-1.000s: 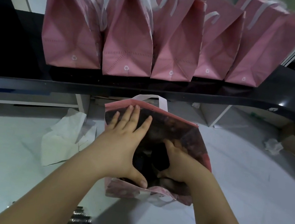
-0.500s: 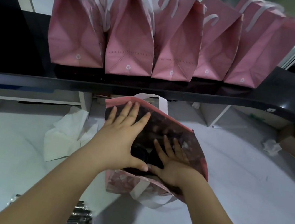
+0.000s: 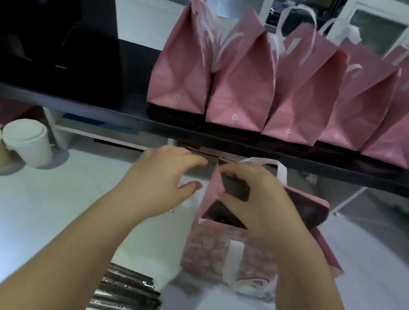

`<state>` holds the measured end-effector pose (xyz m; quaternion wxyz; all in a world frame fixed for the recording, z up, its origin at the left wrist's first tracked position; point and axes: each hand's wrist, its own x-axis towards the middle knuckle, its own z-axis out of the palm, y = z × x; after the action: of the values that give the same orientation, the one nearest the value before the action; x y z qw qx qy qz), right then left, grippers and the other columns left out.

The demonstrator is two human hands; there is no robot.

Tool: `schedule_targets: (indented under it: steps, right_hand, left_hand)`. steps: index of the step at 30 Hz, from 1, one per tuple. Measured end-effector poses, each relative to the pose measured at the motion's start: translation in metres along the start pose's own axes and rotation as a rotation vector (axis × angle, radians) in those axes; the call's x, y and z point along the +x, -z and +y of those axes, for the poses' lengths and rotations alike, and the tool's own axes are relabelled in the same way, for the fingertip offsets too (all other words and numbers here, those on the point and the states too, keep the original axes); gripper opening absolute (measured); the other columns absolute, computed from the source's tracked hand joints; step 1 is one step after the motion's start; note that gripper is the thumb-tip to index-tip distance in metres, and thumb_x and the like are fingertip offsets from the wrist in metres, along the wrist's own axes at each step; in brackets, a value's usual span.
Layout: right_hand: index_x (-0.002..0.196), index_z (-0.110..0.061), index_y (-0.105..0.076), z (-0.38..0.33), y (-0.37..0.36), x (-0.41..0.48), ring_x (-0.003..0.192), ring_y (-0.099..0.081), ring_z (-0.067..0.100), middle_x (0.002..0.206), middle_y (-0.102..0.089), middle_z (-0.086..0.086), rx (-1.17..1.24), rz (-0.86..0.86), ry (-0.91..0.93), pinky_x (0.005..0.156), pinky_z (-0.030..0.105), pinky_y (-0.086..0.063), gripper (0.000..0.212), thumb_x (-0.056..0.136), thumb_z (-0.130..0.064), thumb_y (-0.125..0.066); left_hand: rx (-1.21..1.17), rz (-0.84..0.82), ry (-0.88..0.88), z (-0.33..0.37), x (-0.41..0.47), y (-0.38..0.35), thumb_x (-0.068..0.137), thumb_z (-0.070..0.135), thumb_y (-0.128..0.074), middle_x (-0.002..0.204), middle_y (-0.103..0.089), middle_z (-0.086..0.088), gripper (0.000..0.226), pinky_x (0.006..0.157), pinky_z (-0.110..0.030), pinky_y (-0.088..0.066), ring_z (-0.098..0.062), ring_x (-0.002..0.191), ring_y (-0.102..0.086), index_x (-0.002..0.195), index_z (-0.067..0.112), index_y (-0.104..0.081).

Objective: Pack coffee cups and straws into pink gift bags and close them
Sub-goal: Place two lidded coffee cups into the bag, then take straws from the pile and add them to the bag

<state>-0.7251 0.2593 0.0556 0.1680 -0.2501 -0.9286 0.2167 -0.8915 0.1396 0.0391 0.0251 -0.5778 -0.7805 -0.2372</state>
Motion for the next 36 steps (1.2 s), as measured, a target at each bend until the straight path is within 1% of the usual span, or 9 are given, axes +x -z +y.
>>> schedule_targets:
  steps: [2, 5, 11, 15, 17, 21, 27, 33, 36]
  right_hand:
    - [0.126, -0.029, -0.06, -0.024, -0.025, 0.011, 0.114, -0.052, 0.015, 0.125, -0.059, -0.007, -0.05, -0.052, 0.048, 0.097, 0.032, -0.044, 0.046, 0.082, -0.025, -0.071]
    - [0.13, -0.027, -0.057, -0.05, -0.059, 0.023, 0.121, -0.047, 0.02, 0.131, -0.056, -0.005, -0.104, -0.135, 0.104, 0.101, 0.035, -0.041, 0.044, 0.087, -0.027, -0.066]
    - [0.124, -0.021, -0.055, -0.082, -0.139, 0.015, 0.108, -0.05, 0.026, 0.117, -0.057, 0.002, -0.324, -0.238, 0.294, 0.088, 0.039, -0.044, 0.04, 0.086, -0.01, -0.059]
    - [0.128, -0.022, -0.057, -0.07, -0.203, 0.0, 0.113, -0.049, 0.026, 0.122, -0.057, 0.003, -0.22, -0.518, 0.274, 0.092, 0.036, -0.043, 0.045, 0.088, -0.001, -0.053]
    - [0.125, -0.021, -0.06, -0.053, -0.231, -0.009, 0.112, -0.05, 0.025, 0.121, -0.059, 0.002, -0.223, -0.611, 0.219, 0.091, 0.037, -0.044, 0.034, 0.093, -0.01, -0.053]
    - [0.11, -0.023, -0.061, -0.024, -0.275, -0.031, 0.101, -0.05, 0.023, 0.107, -0.057, -0.002, -0.212, -0.529, 0.099, 0.082, 0.037, -0.046, 0.023, 0.095, -0.038, -0.053]
    - [0.094, -0.02, -0.071, -0.017, -0.299, -0.044, 0.089, -0.054, 0.022, 0.091, -0.064, -0.002, -0.052, -0.294, 0.063, 0.077, 0.039, -0.049, 0.009, 0.089, -0.026, -0.066]
    - [0.084, -0.022, -0.058, -0.013, -0.297, -0.031, 0.087, -0.053, 0.015, 0.089, -0.056, -0.006, 0.128, -0.33, -0.124, 0.08, 0.038, -0.051, 0.009, 0.091, -0.02, -0.061]
    - [0.087, -0.026, -0.048, -0.011, -0.291, -0.025, 0.076, -0.057, 0.013, 0.082, -0.057, -0.007, 0.198, -0.369, -0.209, 0.072, 0.041, -0.054, 0.012, 0.097, -0.021, -0.051]
  left_hand:
    - [0.02, 0.023, 0.096, -0.025, -0.015, 0.011, 0.086, 0.039, -0.065, 0.123, -0.062, 0.007, 0.044, 0.094, -0.038, -0.044, -0.02, 0.115, -0.053, 0.129, 0.032, -0.058]
    - [0.075, 0.033, 0.232, -0.062, -0.045, 0.021, 0.087, 0.038, -0.065, 0.123, -0.062, 0.007, 0.042, 0.095, -0.04, -0.044, -0.022, 0.116, -0.052, 0.128, 0.033, -0.059]
    - [0.047, -0.023, 0.538, -0.116, -0.124, 0.007, 0.084, 0.032, -0.069, 0.111, -0.063, 0.007, 0.04, 0.088, -0.038, -0.045, -0.021, 0.11, -0.053, 0.123, 0.033, -0.061]
    - [-0.017, -0.128, 0.693, -0.134, -0.177, -0.028, 0.084, 0.031, -0.067, 0.121, -0.061, 0.007, 0.042, 0.094, -0.038, -0.043, -0.02, 0.116, -0.05, 0.125, 0.033, -0.059]
    - [-0.04, -0.165, 0.735, -0.137, -0.198, -0.046, 0.086, 0.03, -0.065, 0.122, -0.06, 0.007, 0.038, 0.093, -0.037, -0.044, -0.02, 0.114, -0.051, 0.123, 0.034, -0.06]
    - [-0.057, -0.174, 0.774, -0.136, -0.221, -0.069, 0.084, 0.026, -0.063, 0.119, -0.061, 0.009, 0.036, 0.09, -0.036, -0.045, -0.02, 0.115, -0.051, 0.12, 0.035, -0.062]
    - [-0.104, -0.092, 0.797, -0.139, -0.227, -0.071, 0.083, 0.023, -0.063, 0.115, -0.063, 0.009, 0.035, 0.088, -0.039, -0.048, -0.019, 0.112, -0.052, 0.117, 0.033, -0.064]
    - [-0.135, -0.073, 0.798, -0.14, -0.224, -0.07, 0.086, 0.025, -0.062, 0.12, -0.06, 0.009, 0.034, 0.088, -0.039, -0.049, -0.018, 0.115, -0.05, 0.119, 0.033, -0.063]
    - [-0.155, -0.062, 0.774, -0.14, -0.221, -0.069, 0.087, 0.025, -0.062, 0.12, -0.06, 0.009, 0.033, 0.088, -0.039, -0.05, -0.017, 0.116, -0.05, 0.119, 0.032, -0.064]
